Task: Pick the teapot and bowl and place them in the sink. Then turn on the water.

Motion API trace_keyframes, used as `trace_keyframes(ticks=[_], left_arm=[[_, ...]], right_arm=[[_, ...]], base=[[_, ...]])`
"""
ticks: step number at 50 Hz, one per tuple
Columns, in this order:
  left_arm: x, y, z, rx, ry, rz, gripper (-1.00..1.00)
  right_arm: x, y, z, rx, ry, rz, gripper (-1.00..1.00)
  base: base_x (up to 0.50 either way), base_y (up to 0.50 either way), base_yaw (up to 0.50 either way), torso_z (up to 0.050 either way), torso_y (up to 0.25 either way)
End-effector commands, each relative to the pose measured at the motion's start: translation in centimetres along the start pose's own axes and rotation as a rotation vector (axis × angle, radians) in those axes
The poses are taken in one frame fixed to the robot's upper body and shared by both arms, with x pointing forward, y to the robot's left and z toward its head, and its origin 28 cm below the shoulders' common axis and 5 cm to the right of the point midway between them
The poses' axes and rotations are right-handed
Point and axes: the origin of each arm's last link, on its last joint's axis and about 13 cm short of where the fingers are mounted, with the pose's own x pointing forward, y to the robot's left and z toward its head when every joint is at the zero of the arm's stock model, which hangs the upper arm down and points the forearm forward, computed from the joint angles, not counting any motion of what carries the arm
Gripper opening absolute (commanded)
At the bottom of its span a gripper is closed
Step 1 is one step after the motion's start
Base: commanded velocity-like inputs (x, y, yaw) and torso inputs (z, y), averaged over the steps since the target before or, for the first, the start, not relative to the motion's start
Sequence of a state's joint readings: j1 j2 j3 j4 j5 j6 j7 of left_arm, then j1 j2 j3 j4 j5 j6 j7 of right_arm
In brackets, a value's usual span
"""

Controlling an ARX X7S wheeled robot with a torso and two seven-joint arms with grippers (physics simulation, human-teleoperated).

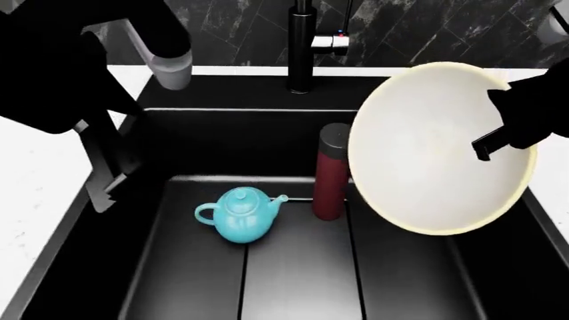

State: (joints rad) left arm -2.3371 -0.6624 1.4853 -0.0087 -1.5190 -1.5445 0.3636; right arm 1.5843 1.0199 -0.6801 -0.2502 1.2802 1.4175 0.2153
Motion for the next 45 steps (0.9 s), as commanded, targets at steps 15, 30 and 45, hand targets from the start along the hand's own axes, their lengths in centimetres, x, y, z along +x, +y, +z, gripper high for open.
trace_keyframes(ticks=[15, 30, 45], left_arm=[[-0.7, 0.1, -0.6, -0.011, 0.008, 0.034, 1.0], [-0.9, 0.1, -1.4, -0.026, -0.003, 0.054, 1.0], [-1.0, 0.0, -1.5, -0.027, -0.009, 0.041, 1.0]], right_arm=[[-0.7, 1.6, -0.9, -0.168, 0.037, 0.154, -1.0], [1.3, 4.7, -1.3, -0.239, 0.063, 0.288, -1.0], [3.0, 6.9, -2.4, -0.264, 0.099, 0.37, -1.0]], base=[[0.0, 0.0, 0.0, 0.0, 0.001], [0.0, 0.0, 0.0, 0.0, 0.0], [0.0, 0.0, 0.0, 0.0, 0.0]])
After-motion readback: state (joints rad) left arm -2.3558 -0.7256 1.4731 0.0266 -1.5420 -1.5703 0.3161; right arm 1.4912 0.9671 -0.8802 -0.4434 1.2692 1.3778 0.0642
